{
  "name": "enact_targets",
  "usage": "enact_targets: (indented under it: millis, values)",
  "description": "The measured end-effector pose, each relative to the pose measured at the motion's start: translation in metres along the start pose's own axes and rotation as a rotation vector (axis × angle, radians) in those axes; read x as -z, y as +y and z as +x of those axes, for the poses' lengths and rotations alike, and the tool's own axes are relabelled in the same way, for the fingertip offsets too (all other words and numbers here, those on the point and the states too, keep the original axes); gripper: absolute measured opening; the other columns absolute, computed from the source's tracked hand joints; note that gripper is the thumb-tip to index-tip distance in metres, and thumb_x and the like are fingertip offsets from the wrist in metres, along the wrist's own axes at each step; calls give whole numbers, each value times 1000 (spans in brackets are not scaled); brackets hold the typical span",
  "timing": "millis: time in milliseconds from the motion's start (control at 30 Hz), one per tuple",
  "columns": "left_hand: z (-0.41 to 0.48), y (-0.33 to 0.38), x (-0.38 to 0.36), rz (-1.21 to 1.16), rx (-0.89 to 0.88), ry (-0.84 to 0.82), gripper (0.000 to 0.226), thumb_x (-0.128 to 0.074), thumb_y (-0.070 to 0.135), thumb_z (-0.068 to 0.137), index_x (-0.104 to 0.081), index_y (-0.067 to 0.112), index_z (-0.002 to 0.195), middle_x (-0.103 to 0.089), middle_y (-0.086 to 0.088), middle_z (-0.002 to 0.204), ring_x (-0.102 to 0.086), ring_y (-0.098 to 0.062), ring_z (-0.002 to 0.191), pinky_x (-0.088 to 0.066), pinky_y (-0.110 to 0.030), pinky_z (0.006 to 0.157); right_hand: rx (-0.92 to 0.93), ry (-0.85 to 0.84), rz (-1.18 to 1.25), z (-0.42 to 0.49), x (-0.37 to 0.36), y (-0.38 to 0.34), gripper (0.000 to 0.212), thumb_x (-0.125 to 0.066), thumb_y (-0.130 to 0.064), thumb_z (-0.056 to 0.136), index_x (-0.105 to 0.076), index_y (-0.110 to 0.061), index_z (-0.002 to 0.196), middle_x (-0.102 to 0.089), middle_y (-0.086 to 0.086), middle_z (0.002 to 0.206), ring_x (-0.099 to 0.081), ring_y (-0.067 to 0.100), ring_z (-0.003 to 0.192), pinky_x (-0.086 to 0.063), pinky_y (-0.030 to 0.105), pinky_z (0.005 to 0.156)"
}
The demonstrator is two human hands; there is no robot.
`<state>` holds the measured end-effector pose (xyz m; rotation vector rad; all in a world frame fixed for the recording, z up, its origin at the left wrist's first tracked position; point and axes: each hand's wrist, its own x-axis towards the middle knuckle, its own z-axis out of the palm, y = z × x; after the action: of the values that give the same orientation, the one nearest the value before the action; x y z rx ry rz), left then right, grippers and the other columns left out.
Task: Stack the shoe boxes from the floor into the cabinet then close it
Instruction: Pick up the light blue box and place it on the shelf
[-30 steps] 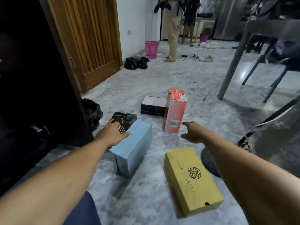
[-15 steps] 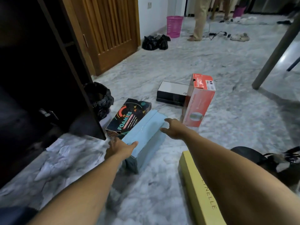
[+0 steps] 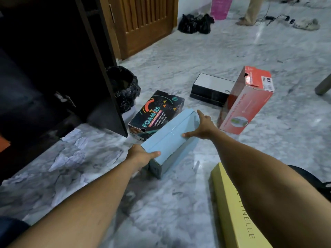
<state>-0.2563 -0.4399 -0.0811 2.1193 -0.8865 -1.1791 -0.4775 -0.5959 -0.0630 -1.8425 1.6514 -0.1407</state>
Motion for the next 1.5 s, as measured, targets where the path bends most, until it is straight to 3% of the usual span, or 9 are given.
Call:
enact_targets:
  millis: [167, 400, 533, 667, 800, 1067, 1267, 1400, 1500]
  values:
    - [10, -13, 13, 20, -49, 0, 45, -90, 27, 71, -71, 14, 110, -74, 1, 105, -69, -17, 90, -55, -25, 75, -64, -8, -122, -10, -1, -2, 169, -88, -75, 25, 24, -46, 149, -18, 21, 157, -31, 45, 141, -40, 55, 108]
    - [6, -29, 30, 106, -91, 13, 52, -92, 17, 66, -71, 13, 113, -74, -2, 110, -69, -21, 98, -57, -39, 91, -90, -66, -267, -58, -9, 8, 173, -79, -84, 21, 21, -34, 153, -34, 15, 151, -43, 37, 136, -41, 50, 108]
    - [-9, -36, 31, 205, -112, 53, 58, -92, 17, 65, -66, 9, 116, -71, -5, 111, -67, -22, 99, -56, -34, 86, -72, 4, -204, -95, -21, 15, 158, -84, -78, 27, 4, -30, 150, -47, 13, 134, -53, 38, 121, -48, 50, 96]
    - [-32, -43, 28, 282, -129, 82, 60, -93, 25, 63, -64, 6, 112, -69, -8, 111, -65, -25, 99, -55, -35, 82, -17, 87, -3, -132, -37, 32, 150, -93, -64, 34, -2, -28, 149, -40, 10, 135, -55, 37, 113, -53, 48, 86]
    - [-57, -59, 24, 168, -129, 83, 52, -95, 33, 60, -69, 10, 99, -71, -3, 95, -66, -18, 83, -48, -25, 63, 26, 224, 303, -170, -60, 53, 128, -92, -68, 34, -22, -31, 135, -46, 1, 129, -56, 24, 110, -55, 44, 86]
    - [-84, -129, 3, 41, -139, 51, 56, -99, 22, 53, -74, 12, 101, -74, -1, 95, -70, -17, 83, -53, -28, 67, -61, 241, 455, -225, -116, 86, 90, -97, -46, 50, -34, -19, 110, -59, -3, 103, -60, 5, 85, -45, 16, 59]
    - [-72, -173, 0, 134, -211, -25, 82, -99, 27, 49, -65, 17, 123, -69, 0, 108, -66, -22, 98, -57, -36, 76, -85, 108, 474, -231, -147, 112, 114, -98, -54, 37, -33, -25, 126, -56, -6, 119, -59, 18, 110, -56, 36, 90]
    - [-64, -184, -1, 93, -232, -96, 120, -99, 34, 49, -31, 48, 147, -61, 13, 120, -58, -16, 110, -54, -36, 87, -35, 0, 494, -214, -144, 120, 146, -102, -45, 37, -16, -29, 153, -51, -9, 137, -52, 12, 125, -45, 29, 103]
    - [-61, -183, -6, 67, -224, -137, 126, -99, 33, 51, -14, 68, 138, -59, 21, 125, -57, -14, 115, -54, -33, 89, -1, -12, 510, -200, -154, 132, 153, -102, -49, 32, -10, -41, 154, -53, -10, 142, -51, 12, 131, -47, 39, 107]
